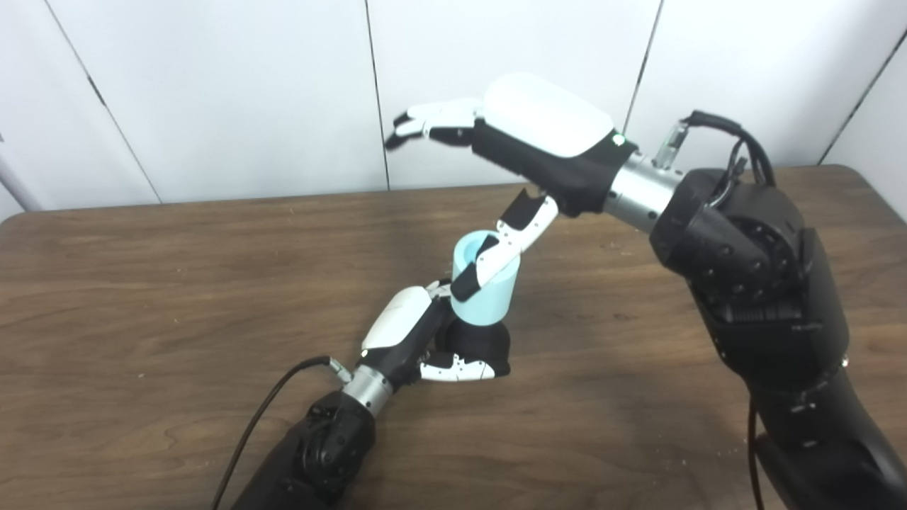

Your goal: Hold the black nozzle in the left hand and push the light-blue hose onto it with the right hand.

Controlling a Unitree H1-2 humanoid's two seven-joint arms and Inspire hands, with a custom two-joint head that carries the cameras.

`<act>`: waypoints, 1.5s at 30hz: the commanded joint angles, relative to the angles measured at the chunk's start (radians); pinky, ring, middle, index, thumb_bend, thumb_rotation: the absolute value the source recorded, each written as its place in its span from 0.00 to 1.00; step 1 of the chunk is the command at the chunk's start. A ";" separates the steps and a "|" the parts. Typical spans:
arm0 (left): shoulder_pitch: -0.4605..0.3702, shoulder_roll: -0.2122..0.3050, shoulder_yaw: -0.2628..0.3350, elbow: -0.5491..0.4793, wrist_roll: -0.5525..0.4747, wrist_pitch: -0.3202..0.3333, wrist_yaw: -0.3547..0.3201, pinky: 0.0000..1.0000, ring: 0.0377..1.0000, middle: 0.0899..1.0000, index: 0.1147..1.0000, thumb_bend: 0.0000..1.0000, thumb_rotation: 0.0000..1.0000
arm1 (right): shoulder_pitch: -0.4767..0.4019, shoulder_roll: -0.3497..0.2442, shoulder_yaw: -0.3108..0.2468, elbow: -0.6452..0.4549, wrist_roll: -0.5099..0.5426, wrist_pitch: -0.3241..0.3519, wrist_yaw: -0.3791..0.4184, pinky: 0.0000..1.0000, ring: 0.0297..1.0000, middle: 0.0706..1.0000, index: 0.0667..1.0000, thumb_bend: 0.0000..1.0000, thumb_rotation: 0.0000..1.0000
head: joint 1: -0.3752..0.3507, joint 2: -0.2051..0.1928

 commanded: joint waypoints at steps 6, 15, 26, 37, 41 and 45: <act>0.090 0.011 -0.036 0.059 0.028 0.061 -0.065 0.95 0.87 0.72 0.42 0.49 0.45 | -0.019 -0.046 -0.051 0.012 -0.020 -0.086 -0.135 0.74 0.88 0.93 0.89 0.98 0.68 | 0.005 0.003; 0.088 0.011 -0.036 0.057 0.027 0.064 -0.069 0.96 0.87 0.72 0.45 0.49 0.45 | 0.122 -0.111 -0.103 0.033 0.014 -0.382 -0.331 0.97 0.96 0.97 0.92 0.96 0.68 | 0.000 0.002; 0.087 0.010 -0.036 0.055 0.026 0.070 -0.070 0.97 0.87 0.72 0.43 0.49 0.45 | 0.213 -0.133 -0.109 0.072 -0.084 -0.665 -0.529 1.00 1.00 0.97 0.91 0.94 0.57 | 0.006 0.005; 0.086 0.007 -0.034 0.054 0.024 0.073 -0.069 0.96 0.87 0.72 0.42 0.49 0.44 | 0.265 -0.191 -0.017 0.059 -0.115 -0.667 -0.577 1.00 0.98 0.95 0.90 0.89 0.59 | 0.007 0.003; 0.087 0.008 -0.034 0.056 0.024 0.068 -0.066 0.96 0.87 0.72 0.42 0.49 0.44 | 0.272 -0.205 -0.002 0.059 -0.111 -0.666 -0.566 1.00 0.99 0.95 0.91 0.93 0.58 | 0.007 0.004; 0.087 0.009 -0.032 0.058 0.021 0.067 -0.066 0.96 0.87 0.72 0.43 0.49 0.44 | 0.269 -0.206 -0.012 0.066 -0.091 -0.661 -0.517 1.00 1.00 0.96 0.93 0.94 0.58 | 0.005 0.005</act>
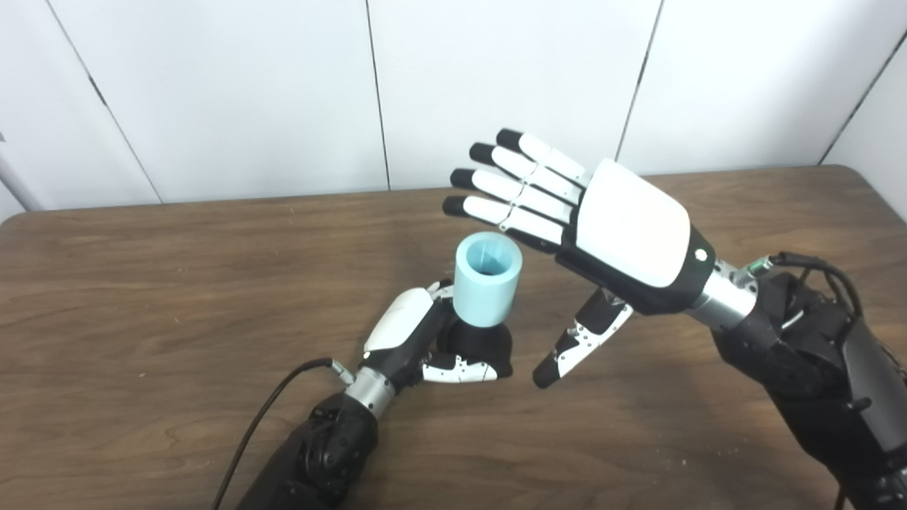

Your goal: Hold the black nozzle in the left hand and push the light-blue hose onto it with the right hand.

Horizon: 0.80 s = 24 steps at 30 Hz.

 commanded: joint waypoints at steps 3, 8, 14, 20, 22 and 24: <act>0.082 0.015 -0.033 0.066 0.028 0.053 -0.061 0.96 0.88 0.72 0.43 0.49 0.44 | -0.028 -0.018 -0.028 -0.019 0.020 0.000 0.029 1.00 1.00 0.96 0.94 0.94 0.58 | -0.001 0.001; 0.085 0.018 -0.033 0.056 0.028 0.057 -0.064 0.96 0.88 0.72 0.42 0.49 0.44 | 0.002 -0.011 -0.035 -0.022 0.025 0.011 0.068 1.00 1.00 0.96 0.94 0.93 0.62 | 0.000 0.004; 0.084 0.020 -0.034 0.052 0.030 0.062 -0.069 0.96 0.88 0.72 0.41 0.49 0.45 | 0.022 -0.007 -0.025 -0.005 0.080 0.014 0.114 0.96 0.98 0.95 0.93 0.92 0.62 | 0.000 0.004; 0.084 0.021 -0.037 0.045 0.034 0.066 -0.071 0.96 0.88 0.72 0.41 0.49 0.45 | 0.026 -0.005 -0.030 0.009 0.118 0.045 0.159 0.96 0.97 0.95 0.93 0.91 0.62 | 0.002 0.007; 0.084 0.021 -0.037 0.045 0.033 0.066 -0.070 0.96 0.88 0.72 0.41 0.49 0.45 | 0.027 -0.002 -0.034 0.007 0.119 0.053 0.167 0.96 0.97 0.95 0.93 0.91 0.62 | 0.004 0.009; 0.083 0.021 -0.037 0.046 0.033 0.065 -0.069 0.96 0.88 0.72 0.41 0.49 0.45 | 0.029 0.001 -0.034 0.006 0.117 0.055 0.169 0.96 0.97 0.94 0.93 0.91 0.62 | 0.004 0.009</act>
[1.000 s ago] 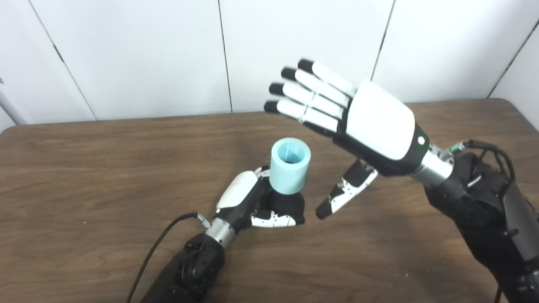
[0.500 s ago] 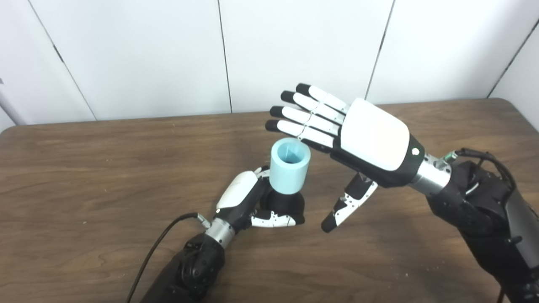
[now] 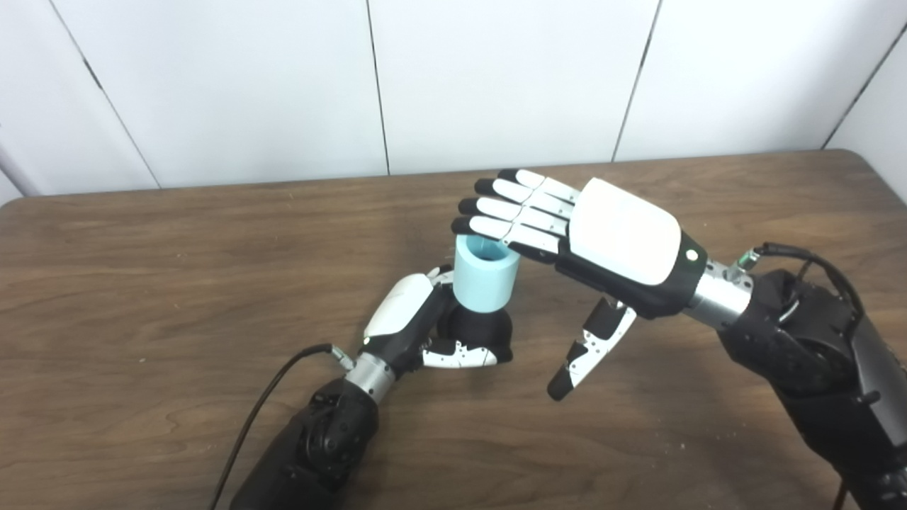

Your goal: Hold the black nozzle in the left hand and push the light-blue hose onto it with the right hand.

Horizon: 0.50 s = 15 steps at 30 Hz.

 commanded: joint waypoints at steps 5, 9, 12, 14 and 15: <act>0.078 0.018 -0.036 0.056 0.032 0.057 -0.069 0.96 0.88 0.72 0.41 0.49 0.45 | -0.003 0.004 -0.010 -0.008 0.003 -0.009 -0.009 0.96 0.96 0.94 0.92 0.91 0.62 | 0.002 0.003; 0.078 0.020 -0.035 0.054 0.028 0.058 -0.072 0.97 0.88 0.72 0.41 0.49 0.45 | 0.010 0.004 0.001 0.010 -0.005 -0.029 -0.010 0.95 0.96 0.94 0.92 0.90 0.61 | 0.002 0.005; 0.079 0.021 -0.035 0.052 0.027 0.059 -0.073 0.97 0.88 0.72 0.41 0.49 0.45 | 0.015 0.002 0.006 0.018 -0.006 -0.036 -0.006 0.96 0.96 0.94 0.92 0.90 0.61 | 0.001 0.005; 0.079 0.020 -0.035 0.053 0.027 0.059 -0.073 0.97 0.88 0.72 0.42 0.49 0.45 | 0.015 -0.001 0.009 0.018 -0.007 -0.038 0.001 0.96 0.96 0.94 0.92 0.91 0.60 | 0.002 0.006; 0.079 0.020 -0.035 0.052 0.027 0.060 -0.074 0.97 0.88 0.72 0.42 0.49 0.45 | 0.015 -0.003 0.010 0.017 -0.008 -0.040 0.004 0.96 0.96 0.94 0.92 0.91 0.60 | 0.002 0.007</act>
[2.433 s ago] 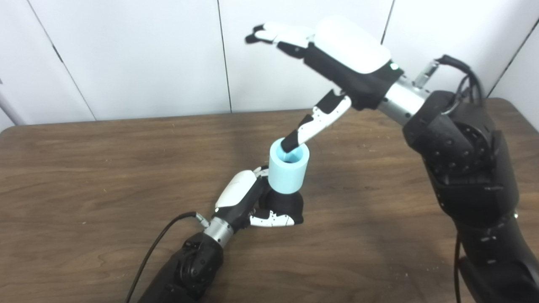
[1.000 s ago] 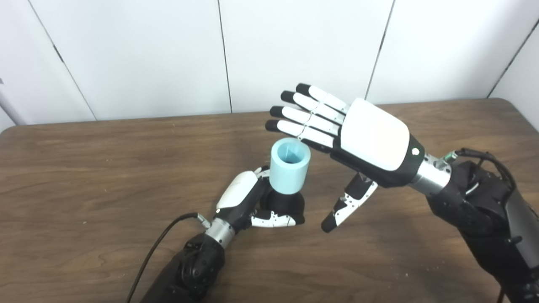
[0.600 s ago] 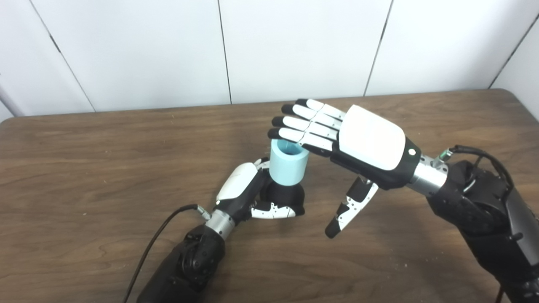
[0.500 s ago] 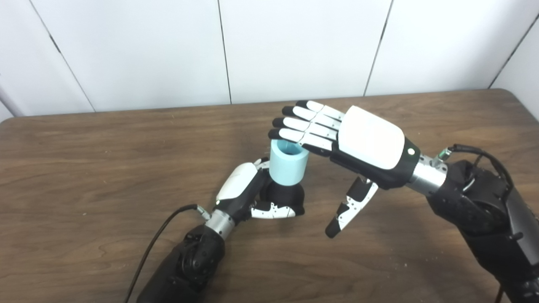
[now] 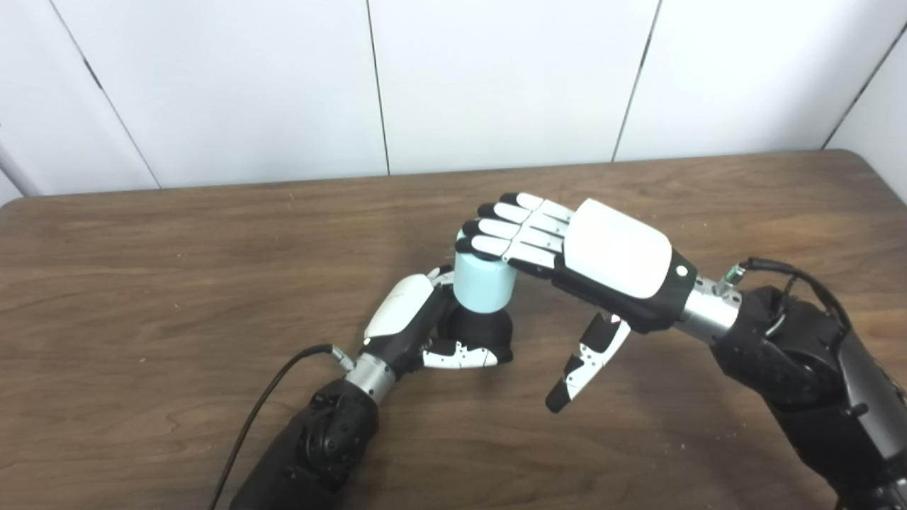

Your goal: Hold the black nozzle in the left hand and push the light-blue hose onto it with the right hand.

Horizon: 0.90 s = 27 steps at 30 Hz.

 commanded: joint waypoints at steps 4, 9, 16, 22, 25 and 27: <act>0.079 0.018 -0.034 0.049 0.028 0.062 -0.074 0.97 0.88 0.72 0.43 0.49 0.45 | -0.025 -0.016 -0.005 -0.016 0.006 -0.032 -0.009 0.96 0.96 0.94 0.92 0.93 0.58 | -0.001 0.000; 0.079 0.018 -0.033 0.049 0.027 0.062 -0.074 0.97 0.88 0.72 0.43 0.49 0.45 | -0.025 -0.027 0.009 0.002 -0.003 -0.045 -0.030 0.97 0.95 0.93 0.92 0.94 0.58 | -0.001 0.000; 0.079 0.020 -0.032 0.045 0.025 0.064 -0.076 0.97 0.88 0.72 0.43 0.49 0.45 | -0.022 -0.052 0.043 0.027 -0.013 -0.047 -0.060 0.96 0.95 0.93 0.92 0.94 0.57 | -0.001 0.004; 0.080 0.020 -0.031 0.042 0.023 0.064 -0.077 0.97 0.88 0.72 0.42 0.49 0.44 | -0.011 -0.065 0.062 0.036 -0.033 -0.047 -0.069 0.97 0.97 0.94 0.93 0.93 0.60 | -0.001 0.004; 0.081 0.019 -0.032 0.042 0.023 0.064 -0.077 0.96 0.88 0.72 0.42 0.49 0.44 | -0.010 -0.074 0.069 0.047 -0.035 -0.047 -0.070 0.98 0.97 0.95 0.94 0.92 0.62 | -0.001 0.005; 0.080 0.019 -0.032 0.041 0.022 0.065 -0.078 0.96 0.88 0.72 0.42 0.49 0.44 | -0.010 -0.080 0.072 0.055 -0.034 -0.046 -0.070 0.98 0.98 0.95 0.94 0.91 0.63 | 0.000 0.006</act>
